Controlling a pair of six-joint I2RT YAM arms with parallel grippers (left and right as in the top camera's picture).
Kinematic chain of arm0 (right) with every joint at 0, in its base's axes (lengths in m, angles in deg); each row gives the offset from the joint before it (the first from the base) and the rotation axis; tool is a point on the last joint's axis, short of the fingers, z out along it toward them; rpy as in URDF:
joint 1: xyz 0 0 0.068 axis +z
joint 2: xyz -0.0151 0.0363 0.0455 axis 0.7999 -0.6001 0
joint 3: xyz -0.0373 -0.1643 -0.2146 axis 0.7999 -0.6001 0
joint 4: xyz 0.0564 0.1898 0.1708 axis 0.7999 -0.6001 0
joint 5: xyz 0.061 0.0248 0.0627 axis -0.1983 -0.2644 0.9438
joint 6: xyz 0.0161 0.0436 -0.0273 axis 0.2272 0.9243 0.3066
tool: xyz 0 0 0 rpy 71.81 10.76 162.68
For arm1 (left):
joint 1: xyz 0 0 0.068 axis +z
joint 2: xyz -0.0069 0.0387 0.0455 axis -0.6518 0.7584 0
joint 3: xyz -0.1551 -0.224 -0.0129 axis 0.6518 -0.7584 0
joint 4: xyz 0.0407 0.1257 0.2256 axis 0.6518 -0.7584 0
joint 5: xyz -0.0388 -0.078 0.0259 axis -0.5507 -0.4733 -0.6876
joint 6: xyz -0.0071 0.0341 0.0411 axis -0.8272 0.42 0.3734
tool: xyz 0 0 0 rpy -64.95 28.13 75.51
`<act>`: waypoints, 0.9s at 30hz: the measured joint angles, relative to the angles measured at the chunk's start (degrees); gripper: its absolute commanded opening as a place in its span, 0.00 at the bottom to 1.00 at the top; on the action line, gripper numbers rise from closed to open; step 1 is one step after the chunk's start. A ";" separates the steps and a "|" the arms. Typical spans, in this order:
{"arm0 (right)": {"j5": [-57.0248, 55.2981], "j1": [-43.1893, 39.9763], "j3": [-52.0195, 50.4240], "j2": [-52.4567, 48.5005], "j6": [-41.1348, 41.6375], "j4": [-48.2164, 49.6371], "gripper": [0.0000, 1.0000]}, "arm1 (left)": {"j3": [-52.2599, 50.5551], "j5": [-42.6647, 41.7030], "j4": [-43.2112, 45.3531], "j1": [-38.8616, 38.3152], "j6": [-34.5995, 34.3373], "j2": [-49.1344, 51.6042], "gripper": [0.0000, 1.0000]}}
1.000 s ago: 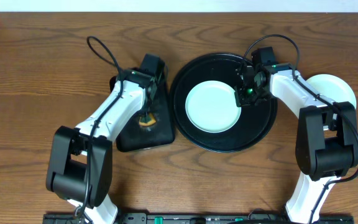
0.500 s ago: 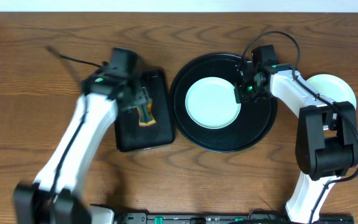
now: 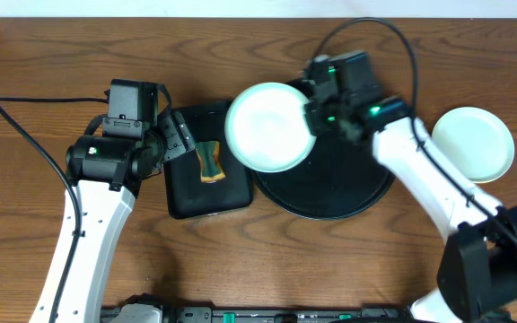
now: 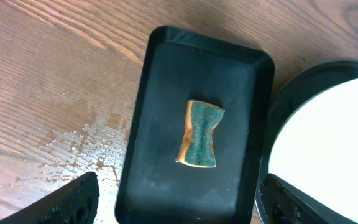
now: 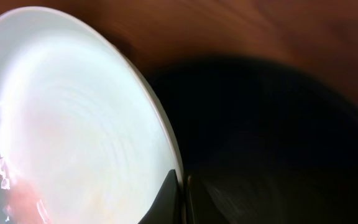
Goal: Clean dirty plates on tray and stack at the side
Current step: 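Lift and tilt the green plate toward the left gripper with right gripper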
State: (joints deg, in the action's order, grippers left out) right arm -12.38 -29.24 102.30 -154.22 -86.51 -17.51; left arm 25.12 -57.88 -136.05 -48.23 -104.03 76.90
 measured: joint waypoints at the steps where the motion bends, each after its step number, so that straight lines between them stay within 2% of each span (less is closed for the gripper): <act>1: -0.83 1.99 0.02 0.46 -0.07 1.18 0.01 | 0.00 0.00 0.00 0.00 0.00 0.00 0.84; 7: -10.32 12.04 0.02 -0.94 -0.92 7.91 0.01 | 0.00 -0.02 -0.02 0.00 0.02 0.00 0.84; 11: -22.43 18.62 -0.04 -2.99 -5.55 13.66 0.01 | 0.00 -0.07 -0.02 0.00 0.02 0.00 0.84; 20: -45.55 27.04 -0.04 -3.13 -17.94 24.22 0.01 | 0.00 -0.46 0.00 0.00 0.02 0.00 0.85; 27: -56.57 29.62 -0.04 -3.13 -26.08 31.47 0.01 | 0.00 -0.66 0.00 0.00 0.02 0.00 0.85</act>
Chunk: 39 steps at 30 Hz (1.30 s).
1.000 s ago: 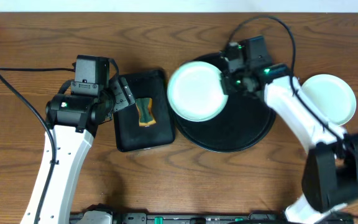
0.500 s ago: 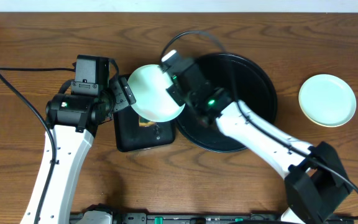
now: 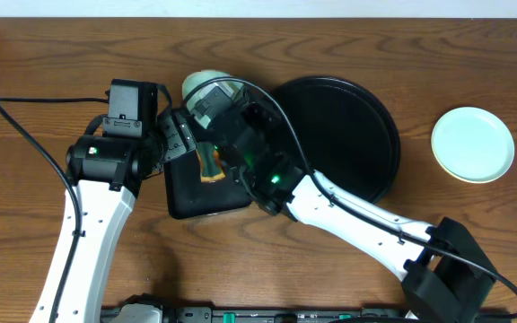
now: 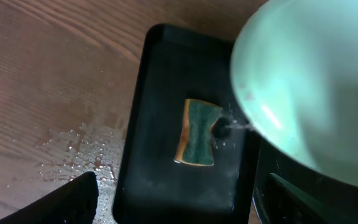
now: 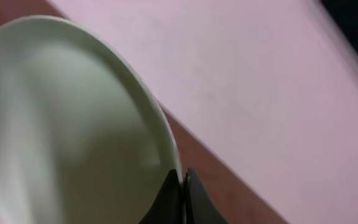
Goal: Clean dirty plates on tray and stack at the side
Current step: 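Lift and tilt the green plate toward the left gripper with right gripper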
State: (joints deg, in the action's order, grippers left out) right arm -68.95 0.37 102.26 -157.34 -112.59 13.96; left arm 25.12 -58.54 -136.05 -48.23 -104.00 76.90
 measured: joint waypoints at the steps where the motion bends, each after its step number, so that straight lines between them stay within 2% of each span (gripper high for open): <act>1: -1.14 0.15 0.00 0.00 -1.22 1.07 0.01 | 0.00 0.00 0.00 0.00 0.00 0.00 0.85; 9: -5.60 1.07 0.00 0.00 -7.69 3.15 0.01 | 0.00 -0.17 -0.02 0.00 0.00 0.00 0.85; 28: -6.38 1.11 0.00 0.00 -8.72 3.15 0.01 | 0.00 -0.17 0.00 0.00 0.00 0.00 0.85; 30: -6.34 1.11 0.00 0.00 -8.28 2.93 0.01 | 0.00 -0.20 0.00 0.00 0.00 0.00 0.85; 31: -6.29 1.11 0.00 0.00 -7.87 2.58 0.01 | 0.00 -0.31 0.00 0.00 -0.02 0.00 0.99; 39: -2.01 0.70 0.00 0.00 2.51 -7.82 0.01 | 0.00 -4.98 0.66 -0.02 -0.24 0.20 0.98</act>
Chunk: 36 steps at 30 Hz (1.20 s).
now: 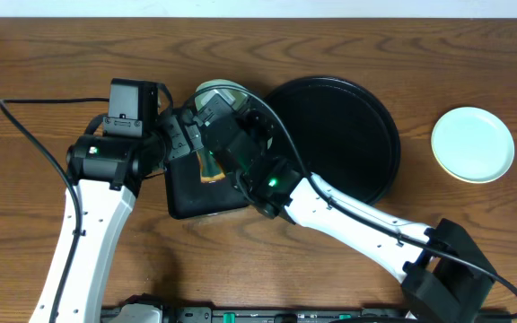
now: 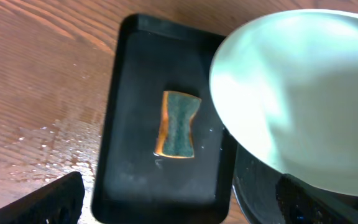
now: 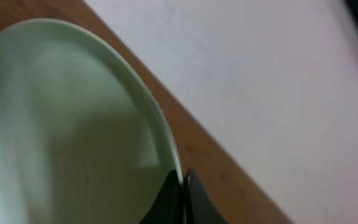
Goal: Clean dirty plates on tray and stack at the side
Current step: 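Lift and tilt the green plate toward the left gripper with right gripper, then regrasp the sponge with left gripper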
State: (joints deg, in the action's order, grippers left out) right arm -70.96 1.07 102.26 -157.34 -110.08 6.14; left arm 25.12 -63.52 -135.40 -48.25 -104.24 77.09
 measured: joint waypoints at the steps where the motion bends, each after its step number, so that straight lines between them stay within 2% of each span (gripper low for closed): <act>1: 0.70 -0.33 0.00 0.00 1.53 -1.01 0.01 | 0.00 -0.39 0.02 -0.02 0.00 0.26 0.97; 4: 3.04 -1.73 0.00 0.00 5.68 -3.87 0.01 | 0.00 -1.42 0.09 -0.02 -0.07 2.27 0.92; 7: 8.24 -5.73 0.00 0.00 12.55 -8.35 0.01 | -0.04 -1.66 0.24 -0.02 0.04 6.51 0.82; 10: 13.64 -10.34 0.13 0.00 18.69 -12.83 0.01 | -0.26 -1.75 0.74 -0.02 -0.02 12.57 0.78; 17: 24.28 -17.22 1.44 0.00 25.20 -17.62 0.01 | -0.52 -2.64 6.86 -0.31 1.11 24.24 0.59; 23: 29.33 -17.38 1.86 0.00 26.84 -18.40 0.01 | -0.52 -2.91 11.34 -3.23 3.04 32.89 0.19; 24: 29.68 -17.40 1.86 0.00 26.97 -18.47 0.01 | -0.52 -2.89 11.65 -3.65 3.39 34.07 0.08; 36: 30.99 -17.40 1.86 0.00 27.43 -18.64 0.01 | -0.52 -2.91 12.68 -3.67 3.82 36.28 0.08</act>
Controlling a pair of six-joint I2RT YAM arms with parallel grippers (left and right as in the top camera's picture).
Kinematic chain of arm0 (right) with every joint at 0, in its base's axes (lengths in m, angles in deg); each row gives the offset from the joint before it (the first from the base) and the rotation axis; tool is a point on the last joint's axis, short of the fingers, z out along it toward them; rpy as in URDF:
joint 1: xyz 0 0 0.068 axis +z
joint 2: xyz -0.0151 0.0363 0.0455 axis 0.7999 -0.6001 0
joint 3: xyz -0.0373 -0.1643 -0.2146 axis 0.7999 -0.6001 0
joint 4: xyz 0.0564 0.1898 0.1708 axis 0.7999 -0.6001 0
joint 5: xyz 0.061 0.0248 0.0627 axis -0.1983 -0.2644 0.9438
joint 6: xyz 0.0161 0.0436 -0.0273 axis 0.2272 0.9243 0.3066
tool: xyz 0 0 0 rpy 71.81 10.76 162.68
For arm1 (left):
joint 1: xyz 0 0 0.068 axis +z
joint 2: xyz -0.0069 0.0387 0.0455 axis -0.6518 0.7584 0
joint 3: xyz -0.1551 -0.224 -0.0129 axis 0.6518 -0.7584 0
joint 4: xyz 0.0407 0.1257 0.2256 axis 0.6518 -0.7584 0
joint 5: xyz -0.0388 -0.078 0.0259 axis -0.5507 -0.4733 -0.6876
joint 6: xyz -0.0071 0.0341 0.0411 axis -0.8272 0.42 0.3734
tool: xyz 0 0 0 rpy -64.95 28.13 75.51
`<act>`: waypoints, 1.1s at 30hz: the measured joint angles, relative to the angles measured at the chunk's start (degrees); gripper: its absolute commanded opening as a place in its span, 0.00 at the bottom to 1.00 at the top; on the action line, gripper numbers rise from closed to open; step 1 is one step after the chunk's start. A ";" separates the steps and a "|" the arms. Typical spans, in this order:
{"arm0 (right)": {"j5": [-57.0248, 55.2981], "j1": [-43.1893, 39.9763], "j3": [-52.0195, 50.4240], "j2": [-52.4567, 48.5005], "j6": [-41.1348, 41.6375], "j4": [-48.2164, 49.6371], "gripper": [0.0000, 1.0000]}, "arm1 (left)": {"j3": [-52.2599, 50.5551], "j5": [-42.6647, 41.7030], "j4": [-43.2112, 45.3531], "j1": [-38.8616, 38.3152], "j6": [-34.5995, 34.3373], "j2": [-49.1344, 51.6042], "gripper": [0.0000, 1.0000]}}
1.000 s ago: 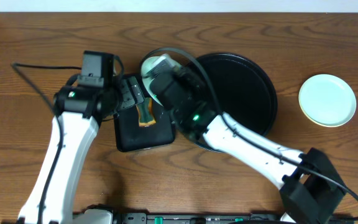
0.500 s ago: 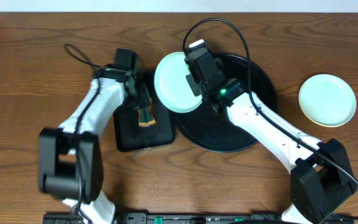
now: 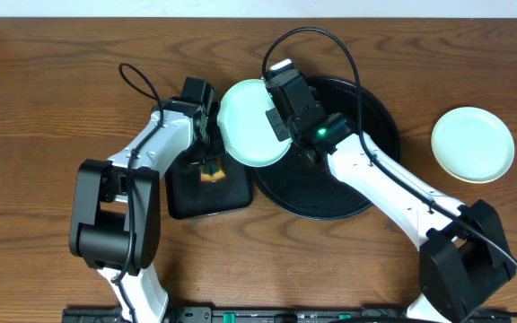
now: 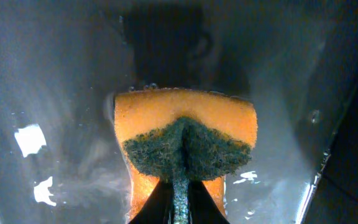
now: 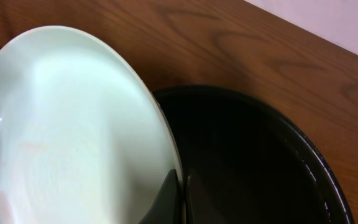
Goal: Clean dirty plates on tray and stack at the side
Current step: 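Regrasp the sponge with left gripper, then scrub the tilted green plate with the sponge in left gripper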
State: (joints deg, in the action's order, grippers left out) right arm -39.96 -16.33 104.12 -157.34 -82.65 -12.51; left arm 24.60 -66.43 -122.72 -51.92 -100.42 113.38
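Observation:
My right gripper [image 5: 182, 182] is shut on the rim of a pale green plate [image 3: 251, 123]. It holds the plate tilted over the left edge of the round black tray [image 3: 353, 193]. Faint reddish smears show on the plate [image 5: 73, 124] near its lower left. My left gripper [image 4: 179, 194] is down in the wet black rectangular tray [image 3: 185, 205], shut on the orange and green sponge [image 4: 185, 134]. From overhead the sponge [image 3: 209, 170] lies just left of the held plate. The round tray [image 5: 266, 168] is bare where it shows.
A second pale green plate [image 3: 472, 144] lies alone on the wooden table at the right. A film of water covers the rectangular tray's floor [image 4: 55, 93]. Both arms' cables loop over the table's far side.
My left gripper was open above the rectangular tray and is now down in it, shut on the sponge. The plate in my right gripper has moved right, from over that tray to the round tray's left edge.
First my right gripper held the plate at the round tray's left edge while my left hung open over the sponge. At the following two moments the plate was tilted over the rectangular tray. Now it is back by the round tray, and my left gripper grips the sponge.

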 measured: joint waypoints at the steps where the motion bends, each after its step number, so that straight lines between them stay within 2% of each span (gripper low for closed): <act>1: 0.11 0.00 0.00 0.00 0.00 -0.04 0.01 | 0.00 -0.02 -0.37 0.09 0.00 0.00 0.07; 6: 0.20 0.00 0.00 0.00 0.00 -0.42 0.01 | 0.22 -1.88 -4.09 1.60 0.00 -2.12 0.07; 15: 0.28 0.00 0.00 0.00 -0.28 0.07 0.01 | 0.72 -6.78 -2.73 1.25 -3.13 -16.09 0.07; 23: -3.21 1.88 0.04 0.00 -5.49 0.44 0.01 | 0.87 -8.61 -1.84 -2.19 -6.60 -12.68 0.07; 33: -7.02 3.96 0.09 0.00 -6.67 0.46 0.01 | 0.87 -8.74 1.99 -5.68 -10.60 -5.68 0.08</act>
State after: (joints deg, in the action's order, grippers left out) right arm -46.98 -12.37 104.20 -157.34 -89.31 -12.05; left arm 25.47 -75.17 -120.73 -57.60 -111.02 107.69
